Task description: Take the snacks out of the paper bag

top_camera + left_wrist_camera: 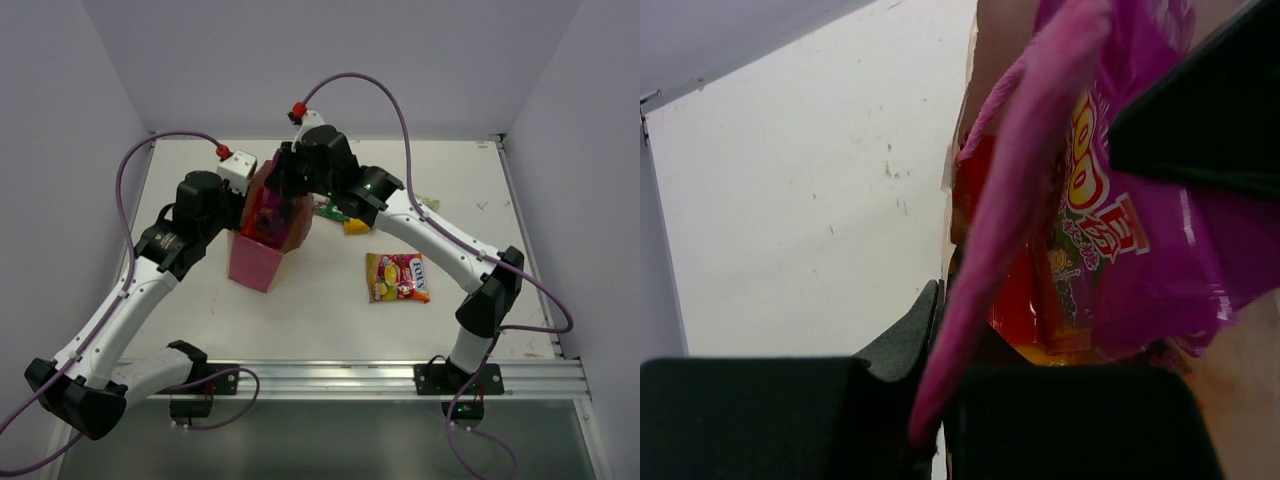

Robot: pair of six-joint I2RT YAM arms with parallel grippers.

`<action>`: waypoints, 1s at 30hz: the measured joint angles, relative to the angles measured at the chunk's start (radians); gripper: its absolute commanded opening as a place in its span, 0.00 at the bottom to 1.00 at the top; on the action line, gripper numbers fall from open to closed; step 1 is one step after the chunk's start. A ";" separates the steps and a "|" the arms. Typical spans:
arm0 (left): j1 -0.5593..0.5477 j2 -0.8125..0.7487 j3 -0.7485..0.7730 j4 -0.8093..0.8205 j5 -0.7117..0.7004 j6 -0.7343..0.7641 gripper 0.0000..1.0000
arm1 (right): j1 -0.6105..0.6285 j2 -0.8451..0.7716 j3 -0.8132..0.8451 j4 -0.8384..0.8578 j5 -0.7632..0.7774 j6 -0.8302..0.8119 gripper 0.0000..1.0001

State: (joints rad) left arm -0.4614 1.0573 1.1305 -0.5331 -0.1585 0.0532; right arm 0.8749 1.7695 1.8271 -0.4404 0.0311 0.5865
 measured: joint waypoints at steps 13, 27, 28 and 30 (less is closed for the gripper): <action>0.001 0.003 0.006 -0.008 -0.094 -0.027 0.00 | -0.028 -0.062 0.118 -0.051 -0.064 -0.101 0.00; 0.001 0.004 0.006 -0.008 -0.153 -0.034 0.00 | -0.520 -0.440 0.023 -0.019 -0.130 -0.114 0.00; 0.001 0.004 0.006 -0.008 -0.153 -0.034 0.00 | -0.558 -0.443 0.008 -0.008 -0.129 -0.115 0.00; 0.001 0.004 0.006 -0.008 -0.153 -0.034 0.00 | -0.620 -0.406 -0.013 0.012 -0.131 -0.116 0.00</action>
State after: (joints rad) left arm -0.4603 1.0611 1.1370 -0.5411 -0.3111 0.0193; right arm 0.2546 1.3632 1.8137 -0.4282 -0.1001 0.4702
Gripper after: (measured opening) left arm 0.023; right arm 0.010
